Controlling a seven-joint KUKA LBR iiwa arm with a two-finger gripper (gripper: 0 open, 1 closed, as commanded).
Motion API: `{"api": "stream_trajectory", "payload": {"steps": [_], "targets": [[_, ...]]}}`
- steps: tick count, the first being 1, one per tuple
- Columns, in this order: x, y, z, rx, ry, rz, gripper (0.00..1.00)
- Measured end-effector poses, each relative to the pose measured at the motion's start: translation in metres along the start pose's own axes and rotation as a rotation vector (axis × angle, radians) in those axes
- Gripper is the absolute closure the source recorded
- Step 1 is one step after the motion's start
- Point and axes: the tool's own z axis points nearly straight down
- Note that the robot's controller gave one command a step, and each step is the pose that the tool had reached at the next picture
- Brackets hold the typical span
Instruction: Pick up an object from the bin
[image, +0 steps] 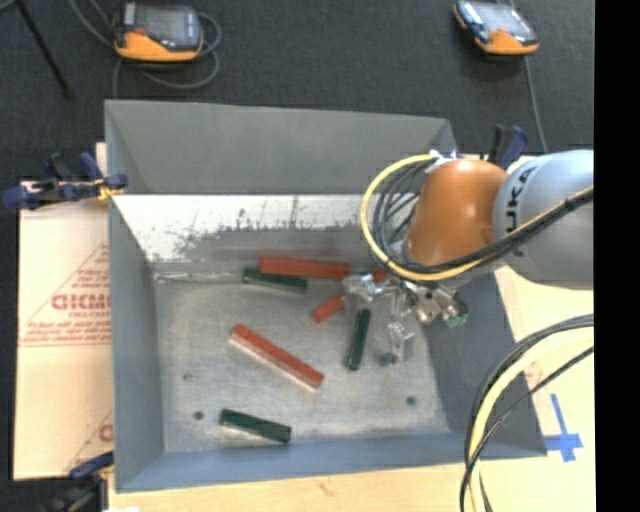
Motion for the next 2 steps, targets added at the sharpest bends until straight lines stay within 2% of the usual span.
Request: {"api": "stream_trajectory", "payload": {"steps": [1,2], "targets": [[0.0,0.0,0.0,0.001,0.0,0.001,1.0],[-0.004,-0.003,-0.125,0.005,0.002,0.006,1.0]]}}
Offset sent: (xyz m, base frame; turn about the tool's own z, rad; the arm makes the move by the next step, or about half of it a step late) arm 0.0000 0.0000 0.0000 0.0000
